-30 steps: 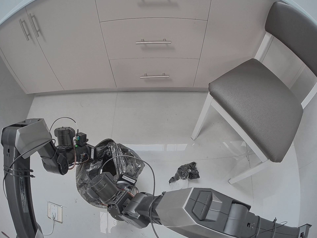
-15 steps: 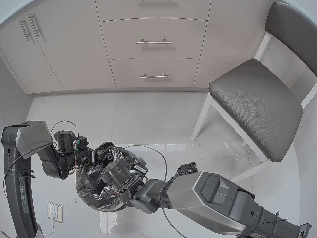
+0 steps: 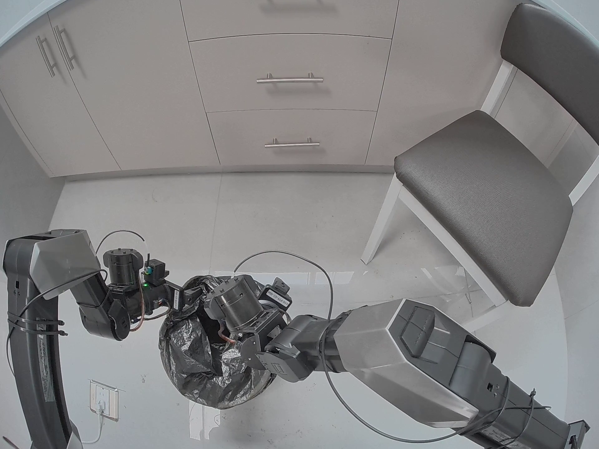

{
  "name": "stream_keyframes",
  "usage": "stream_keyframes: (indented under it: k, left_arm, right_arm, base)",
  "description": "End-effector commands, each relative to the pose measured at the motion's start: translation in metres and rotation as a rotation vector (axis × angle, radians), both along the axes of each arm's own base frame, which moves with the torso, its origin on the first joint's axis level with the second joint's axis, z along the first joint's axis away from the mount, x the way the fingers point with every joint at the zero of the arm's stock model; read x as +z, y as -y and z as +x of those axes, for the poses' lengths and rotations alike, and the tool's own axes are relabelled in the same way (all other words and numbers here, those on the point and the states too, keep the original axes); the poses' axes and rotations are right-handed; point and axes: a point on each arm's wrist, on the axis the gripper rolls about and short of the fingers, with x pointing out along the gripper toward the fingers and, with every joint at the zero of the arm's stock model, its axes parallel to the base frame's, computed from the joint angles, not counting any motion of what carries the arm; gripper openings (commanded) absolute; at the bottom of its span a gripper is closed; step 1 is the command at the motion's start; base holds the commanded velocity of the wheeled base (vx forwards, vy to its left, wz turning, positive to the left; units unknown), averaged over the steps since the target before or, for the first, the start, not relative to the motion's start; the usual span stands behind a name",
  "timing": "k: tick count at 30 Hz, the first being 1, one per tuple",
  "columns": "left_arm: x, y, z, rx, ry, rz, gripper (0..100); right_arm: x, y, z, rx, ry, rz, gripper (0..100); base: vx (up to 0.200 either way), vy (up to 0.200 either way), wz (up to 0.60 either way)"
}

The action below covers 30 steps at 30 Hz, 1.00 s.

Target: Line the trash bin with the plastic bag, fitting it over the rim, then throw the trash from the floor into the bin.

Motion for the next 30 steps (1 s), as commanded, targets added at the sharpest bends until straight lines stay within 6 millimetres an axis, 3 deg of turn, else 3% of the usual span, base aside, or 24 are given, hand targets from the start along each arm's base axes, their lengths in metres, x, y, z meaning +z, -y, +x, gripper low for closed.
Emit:
stream_keyframes:
  k: [1, 11, 30]
  left_arm:
    - [0.000, 0.000, 0.000, 0.000, 0.000, 0.001, 100]
    - [-0.001, 0.000, 0.000, 0.000, 0.001, 0.001, 100]
    - [-0.004, 0.000, -0.006, 0.000, 0.029, -0.001, 100]
  right_arm:
    - [0.006, 0.000, 0.000, 0.003, 0.004, 0.009, 100]
    - [0.013, -0.008, -0.011, 0.032, 0.009, 0.020, 100]
    - [0.032, 0.015, 0.018, -0.043, 0.034, 0.062, 100]
  base:
    - [0.000, 0.000, 0.00]
    - [0.000, 0.000, 0.00]
    - [0.000, 0.000, 0.00]
